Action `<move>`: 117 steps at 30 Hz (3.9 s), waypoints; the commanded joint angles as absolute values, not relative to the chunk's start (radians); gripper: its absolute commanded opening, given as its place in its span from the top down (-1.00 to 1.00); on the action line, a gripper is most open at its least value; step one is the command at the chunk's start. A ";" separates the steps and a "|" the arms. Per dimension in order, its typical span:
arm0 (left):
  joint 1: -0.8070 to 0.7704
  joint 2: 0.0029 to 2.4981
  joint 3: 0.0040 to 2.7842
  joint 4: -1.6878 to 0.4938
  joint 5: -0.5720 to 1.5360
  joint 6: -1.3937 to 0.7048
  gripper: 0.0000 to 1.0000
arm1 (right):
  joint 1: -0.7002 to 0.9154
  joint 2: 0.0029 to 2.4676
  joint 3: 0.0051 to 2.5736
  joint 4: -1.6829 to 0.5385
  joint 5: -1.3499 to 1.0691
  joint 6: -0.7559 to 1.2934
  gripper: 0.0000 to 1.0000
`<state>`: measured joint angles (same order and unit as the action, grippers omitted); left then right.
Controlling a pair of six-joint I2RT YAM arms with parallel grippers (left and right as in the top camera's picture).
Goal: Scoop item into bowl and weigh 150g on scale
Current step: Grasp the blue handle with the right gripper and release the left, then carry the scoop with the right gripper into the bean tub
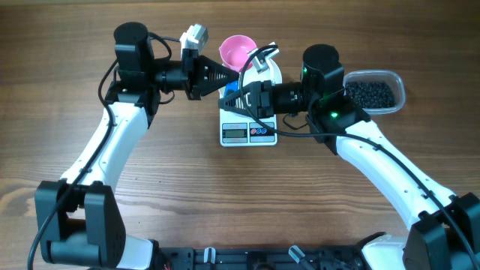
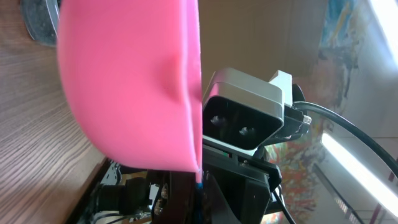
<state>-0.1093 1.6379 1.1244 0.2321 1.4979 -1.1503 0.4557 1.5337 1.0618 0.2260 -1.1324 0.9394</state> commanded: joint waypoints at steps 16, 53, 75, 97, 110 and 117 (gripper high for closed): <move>-0.113 1.617 1.134 0.334 1.529 -1.156 0.92 | 0.461 1.539 1.073 0.247 -1.018 0.977 0.39; 0.096 1.618 1.132 -0.296 0.945 -0.662 -1.00 | 0.208 1.539 1.073 0.123 -1.018 0.554 0.91; 0.096 1.618 1.132 -0.625 0.626 -0.366 -1.00 | 0.084 1.578 1.555 -1.221 0.110 0.134 0.91; 0.096 1.618 1.132 -0.633 0.626 -0.366 -1.00 | -0.039 1.895 1.555 -1.328 0.368 0.002 0.91; 0.096 1.618 1.132 -0.633 0.626 -0.366 -1.00 | -0.080 1.895 1.529 -1.285 0.047 -0.102 0.54; 0.096 1.618 1.132 -0.633 0.626 -0.366 -1.00 | -0.080 1.895 1.529 -1.280 0.089 -0.091 0.36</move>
